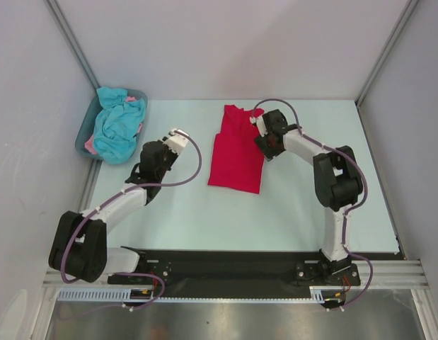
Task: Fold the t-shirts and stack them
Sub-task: Fold the tshirt
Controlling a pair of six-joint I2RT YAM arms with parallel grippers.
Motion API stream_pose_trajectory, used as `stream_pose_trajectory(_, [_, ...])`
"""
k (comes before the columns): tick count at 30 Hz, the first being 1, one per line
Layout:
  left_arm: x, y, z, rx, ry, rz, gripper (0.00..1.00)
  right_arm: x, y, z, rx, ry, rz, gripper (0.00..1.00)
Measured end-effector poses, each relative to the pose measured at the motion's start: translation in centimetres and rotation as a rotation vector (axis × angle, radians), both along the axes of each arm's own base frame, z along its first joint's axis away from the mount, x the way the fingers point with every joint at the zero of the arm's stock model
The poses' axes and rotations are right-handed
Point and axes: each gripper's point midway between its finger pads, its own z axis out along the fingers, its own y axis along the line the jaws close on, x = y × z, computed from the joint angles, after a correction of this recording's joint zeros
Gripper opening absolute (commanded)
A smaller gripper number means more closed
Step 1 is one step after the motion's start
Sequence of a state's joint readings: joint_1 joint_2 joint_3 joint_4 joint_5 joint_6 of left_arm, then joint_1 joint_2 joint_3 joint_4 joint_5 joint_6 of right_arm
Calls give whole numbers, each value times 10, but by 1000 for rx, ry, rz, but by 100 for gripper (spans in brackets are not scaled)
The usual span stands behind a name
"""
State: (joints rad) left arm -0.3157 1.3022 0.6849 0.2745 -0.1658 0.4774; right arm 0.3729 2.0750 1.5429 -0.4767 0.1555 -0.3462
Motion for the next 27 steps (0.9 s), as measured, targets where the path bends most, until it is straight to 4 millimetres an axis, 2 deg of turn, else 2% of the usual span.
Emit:
stream_pose_trajectory(2, [0,-1,-3,23,4,-18,44,-5,-11,17,-11,-32,-23,71])
stream_pose_trajectory(3, [0,0,-4,43,2,-27,58,-8,-15,26,-16,-55,-25,73])
stream_pose_trajectory(4, [0,1,-4,67,-13,-37,61,-15,-23,37,-43,-90,-28,82])
stream_pose_trajectory(7, [-9,7,-16,133,-36,-51,73,-44,-40,80,-135,-233,9,90])
stream_pose_trajectory(8, [-14,11,-23,164,-29,-51,75,-57,-39,94,-168,-285,42,90])
stream_pose_trajectory(9, [-19,15,-29,193,-19,-49,85,-65,-35,102,-189,-318,73,93])
stream_pose_trajectory(11, [-27,25,-34,234,-11,-27,90,-85,-18,111,-240,-381,161,94])
stream_pose_trajectory(13, [-34,30,-29,243,-28,-11,93,-106,0,104,-298,-400,259,94])
stream_pose_trajectory(15, [-43,35,-21,235,-62,3,100,-131,19,88,-349,-394,367,93])
stream_pose_trajectory(19, [-58,43,2,213,-148,30,100,-181,53,57,-429,-370,580,91])
stream_pose_trajectory(23, [-63,48,14,206,-181,56,100,-198,83,47,-455,-405,668,88])
stream_pose_trajectory(27, [-69,52,22,200,-196,67,100,-210,108,24,-502,-410,750,87])
